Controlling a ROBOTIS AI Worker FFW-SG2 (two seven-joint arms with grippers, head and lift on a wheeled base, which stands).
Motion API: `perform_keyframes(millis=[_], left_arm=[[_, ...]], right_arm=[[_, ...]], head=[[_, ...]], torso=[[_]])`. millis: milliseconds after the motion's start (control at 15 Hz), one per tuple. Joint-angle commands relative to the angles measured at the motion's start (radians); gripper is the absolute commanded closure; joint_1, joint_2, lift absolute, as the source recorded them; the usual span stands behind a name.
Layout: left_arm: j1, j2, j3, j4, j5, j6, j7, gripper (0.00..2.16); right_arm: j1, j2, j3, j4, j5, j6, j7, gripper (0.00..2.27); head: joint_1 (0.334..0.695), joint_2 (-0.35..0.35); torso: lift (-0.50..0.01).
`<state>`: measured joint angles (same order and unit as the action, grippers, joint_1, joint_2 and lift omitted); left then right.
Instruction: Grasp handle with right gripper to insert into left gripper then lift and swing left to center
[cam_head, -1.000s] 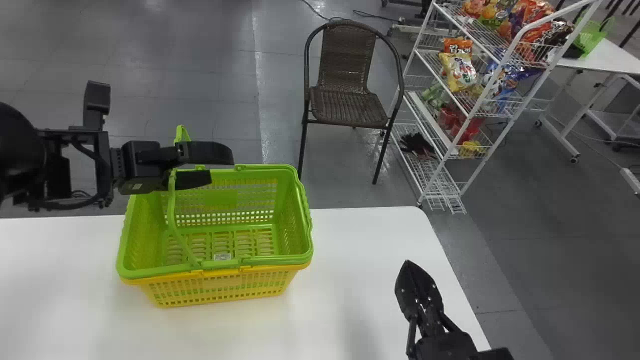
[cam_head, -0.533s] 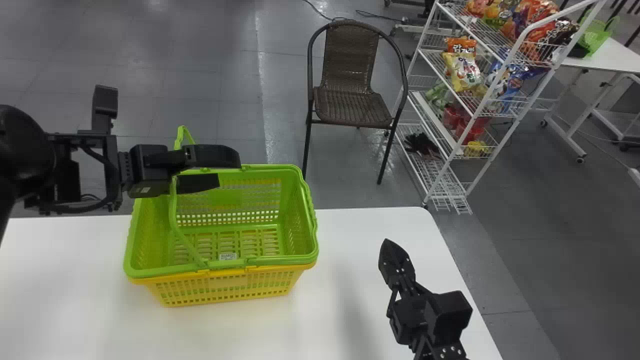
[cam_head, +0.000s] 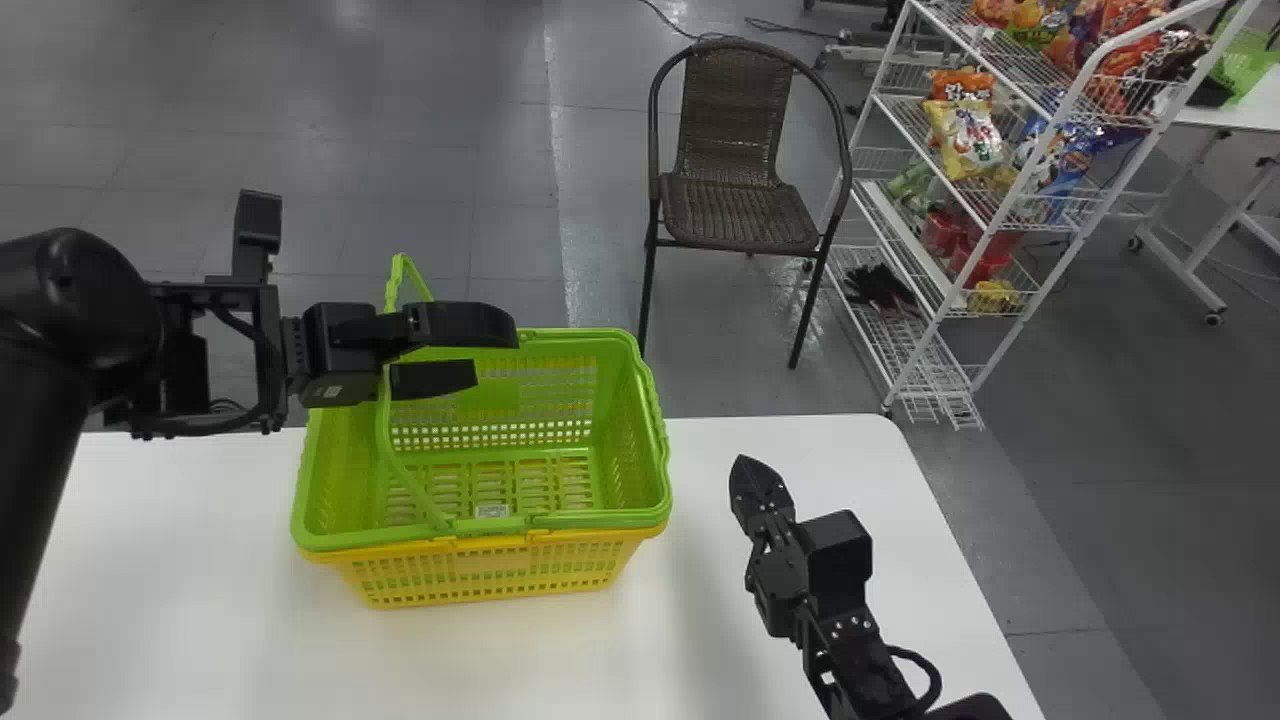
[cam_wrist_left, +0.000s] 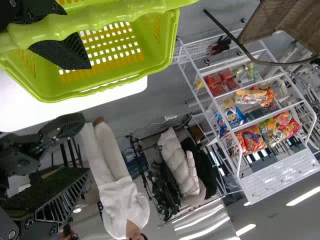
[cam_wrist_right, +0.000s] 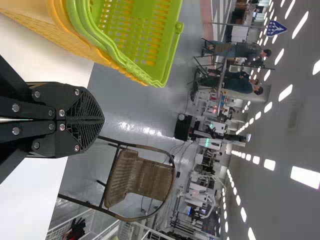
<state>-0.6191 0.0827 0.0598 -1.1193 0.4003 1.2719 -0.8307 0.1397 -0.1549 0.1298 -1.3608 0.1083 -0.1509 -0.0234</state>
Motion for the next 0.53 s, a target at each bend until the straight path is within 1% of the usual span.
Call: perform_keyframes(millis=[0, 200, 467], left_arm=[[-0.010, 0.000, 0.000, -0.001, -0.003, 0.001, 0.002, 0.08], [-0.025, 0.000, -0.002, 0.001, -0.011, 0.001, 0.005, 0.08], [-0.039, 0.000, -0.011, 0.003, -0.025, -0.009, 0.010, 0.08]], right_arm=[[-0.048, 0.000, 0.033, 0.046, 0.011, 0.018, -0.003, 2.12], [-0.097, 0.001, 0.062, 0.101, 0.013, 0.028, -0.004, 2.12], [-0.137, 0.001, 0.071, 0.149, 0.021, 0.024, -0.007, 2.12]], head=[[0.695, -0.160], [0.695, -0.140], [0.695, -0.128]], torso=[[0.000], [0.000], [0.000]])
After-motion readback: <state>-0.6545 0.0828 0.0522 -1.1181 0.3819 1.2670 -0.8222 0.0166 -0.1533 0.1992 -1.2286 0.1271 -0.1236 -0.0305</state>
